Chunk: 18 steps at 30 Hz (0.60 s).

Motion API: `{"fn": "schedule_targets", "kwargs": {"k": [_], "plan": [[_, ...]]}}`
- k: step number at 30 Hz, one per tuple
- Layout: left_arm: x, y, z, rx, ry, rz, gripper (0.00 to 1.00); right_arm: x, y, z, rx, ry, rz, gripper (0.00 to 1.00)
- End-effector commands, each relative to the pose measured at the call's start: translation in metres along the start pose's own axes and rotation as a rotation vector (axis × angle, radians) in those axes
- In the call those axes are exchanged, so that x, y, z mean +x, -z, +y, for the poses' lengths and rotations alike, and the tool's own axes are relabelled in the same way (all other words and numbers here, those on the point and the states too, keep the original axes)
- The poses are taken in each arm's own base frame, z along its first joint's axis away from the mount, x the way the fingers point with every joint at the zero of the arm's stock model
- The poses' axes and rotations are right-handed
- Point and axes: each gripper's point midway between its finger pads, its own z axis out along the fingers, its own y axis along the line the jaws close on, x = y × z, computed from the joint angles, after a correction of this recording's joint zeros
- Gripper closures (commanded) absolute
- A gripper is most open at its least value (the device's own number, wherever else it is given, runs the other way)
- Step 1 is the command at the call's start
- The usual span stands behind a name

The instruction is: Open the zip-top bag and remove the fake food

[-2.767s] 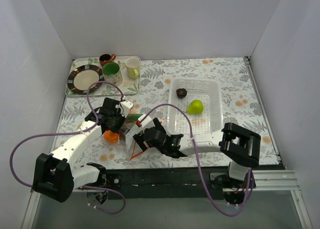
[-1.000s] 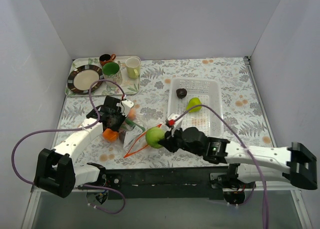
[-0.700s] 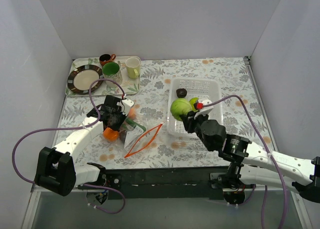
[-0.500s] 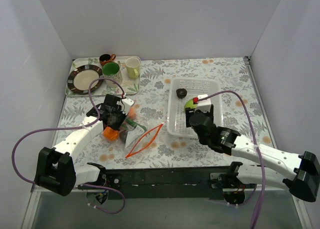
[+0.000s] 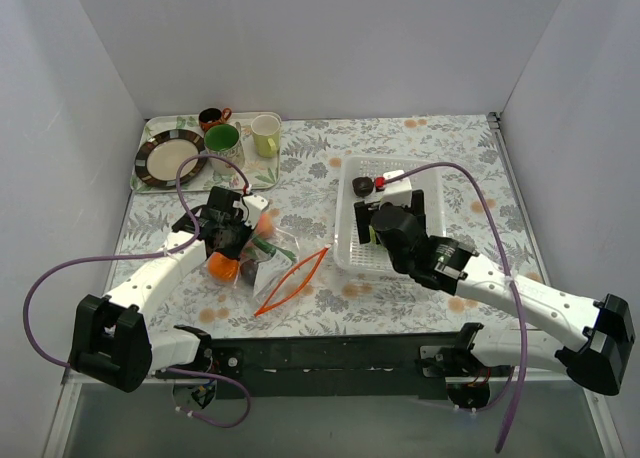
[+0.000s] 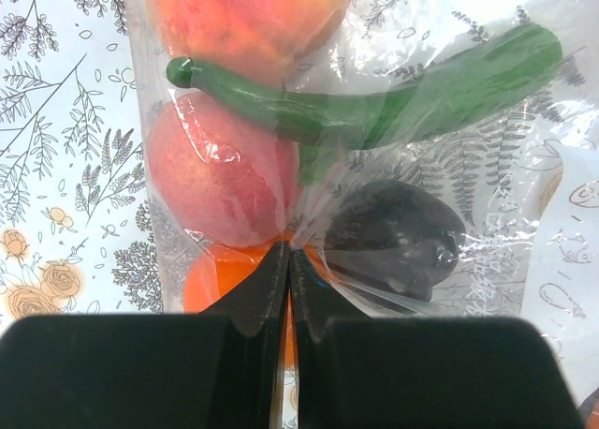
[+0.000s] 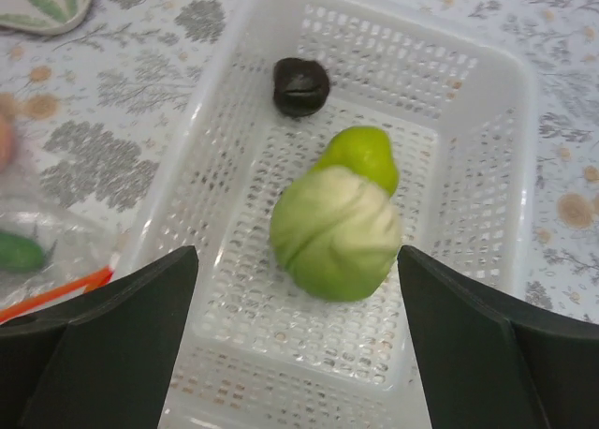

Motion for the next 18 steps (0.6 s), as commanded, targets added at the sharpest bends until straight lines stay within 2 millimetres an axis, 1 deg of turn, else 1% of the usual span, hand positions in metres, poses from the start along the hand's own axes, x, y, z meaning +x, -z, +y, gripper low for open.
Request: {"fn": "schedule_targets", "kwargs": {"k": [1, 2, 3, 4, 5, 6, 7, 8, 9, 10, 11, 12, 14, 15, 17, 18], "plan": [[-0.004, -0.002, -0.001, 0.004, 0.004, -0.023, 1.00, -0.005, 0.025, 0.054, -0.290, 0.056, -0.051, 0.10], [-0.002, -0.003, 0.000, 0.000, 0.001, -0.014, 1.00, -0.003, 0.031, 0.068, -0.361, 0.050, -0.062, 0.18], [-0.002, -0.005, 0.000, -0.002, 0.001, -0.015, 1.00, 0.002, 0.037, 0.081, -0.428, 0.054, -0.058, 0.22], [-0.001, -0.006, 0.000, 0.001, 0.002, -0.010, 1.00, 0.014, 0.048, 0.103, -0.540, 0.072, -0.031, 0.25], [0.000, -0.007, -0.001, 0.003, 0.001, -0.004, 1.00, 0.024, 0.051, 0.113, -0.576, 0.066, -0.012, 0.30], [0.001, -0.008, -0.001, 0.002, 0.002, -0.002, 1.00, 0.041, 0.053, 0.126, -0.618, 0.091, 0.029, 0.33], [0.000, -0.009, -0.001, 0.002, 0.001, -0.005, 1.00, 0.052, 0.060, 0.139, -0.657, 0.106, 0.044, 0.36], [0.001, -0.010, 0.000, 0.000, 0.002, -0.001, 1.00, 0.059, 0.062, 0.148, -0.680, 0.111, 0.050, 0.45], [0.001, -0.012, 0.000, -0.002, 0.004, -0.004, 1.00, 0.067, 0.062, 0.159, -0.696, 0.128, 0.058, 0.51], [0.002, -0.012, 0.000, 0.000, 0.004, 0.000, 1.00, 0.071, 0.069, 0.169, -0.715, 0.145, 0.051, 0.56], [0.003, -0.014, -0.001, 0.002, 0.006, 0.007, 1.00, 0.071, 0.070, 0.182, -0.732, 0.148, 0.035, 0.63], [0.003, -0.015, -0.001, 0.004, 0.010, 0.009, 1.00, 0.072, 0.072, 0.189, -0.746, 0.153, 0.026, 0.66], [0.004, -0.016, -0.002, 0.005, 0.012, 0.010, 1.00, 0.073, 0.076, 0.203, -0.776, 0.153, 0.013, 0.69], [0.005, -0.017, -0.002, 0.005, 0.009, 0.010, 1.00, 0.073, 0.074, 0.212, -0.784, 0.150, 0.010, 0.71], [0.006, -0.017, -0.002, 0.004, 0.012, 0.015, 1.00, 0.079, 0.070, 0.221, -0.785, 0.154, 0.015, 0.73], [0.007, -0.017, -0.003, 0.005, 0.011, 0.016, 1.00, 0.076, 0.069, 0.226, -0.795, 0.142, 0.000, 0.73]]}}
